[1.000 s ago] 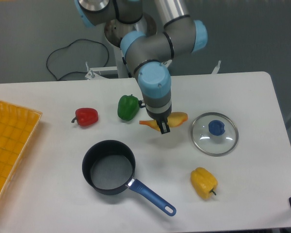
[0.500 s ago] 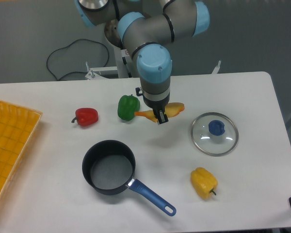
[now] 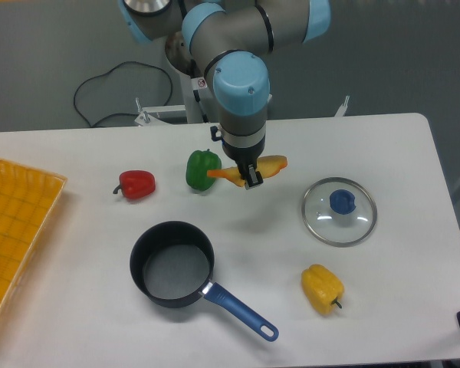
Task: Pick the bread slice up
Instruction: 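Lift the pinched bread slice up off the table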
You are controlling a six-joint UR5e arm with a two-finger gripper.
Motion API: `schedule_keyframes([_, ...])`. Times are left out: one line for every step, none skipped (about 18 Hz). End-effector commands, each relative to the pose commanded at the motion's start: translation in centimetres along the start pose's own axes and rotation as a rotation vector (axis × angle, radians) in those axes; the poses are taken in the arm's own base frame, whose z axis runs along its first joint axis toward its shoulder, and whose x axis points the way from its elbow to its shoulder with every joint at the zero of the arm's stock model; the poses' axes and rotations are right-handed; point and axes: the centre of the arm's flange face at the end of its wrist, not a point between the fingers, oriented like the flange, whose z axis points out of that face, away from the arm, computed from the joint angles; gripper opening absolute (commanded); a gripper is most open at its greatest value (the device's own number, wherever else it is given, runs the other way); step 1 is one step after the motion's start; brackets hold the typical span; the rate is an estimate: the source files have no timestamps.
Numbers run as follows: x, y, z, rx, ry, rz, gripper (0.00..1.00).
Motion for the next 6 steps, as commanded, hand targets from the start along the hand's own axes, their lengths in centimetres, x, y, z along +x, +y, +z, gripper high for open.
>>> schedule_keyframes([0.03, -0.02, 0.07, 0.002, 0.001, 0.0, 0.0])
schedule_keyframes([0.04, -0.09, 0.07, 0.0, 0.001, 0.002, 0.0])
schedule_keyframes([0.06, -0.17, 0.07, 0.0, 0.001, 0.003, 0.0])
schedule_keyframes([0.12, -0.18, 0.21, 0.0, 0.004, 0.002, 0.0])
schedule_keyframes([0.1, -0.12, 0.22, 0.002, 0.004, 0.0, 0.0])
schedule_keyframes([0.14, -0.11, 0.14, 0.002, 0.003, 0.0, 0.0])
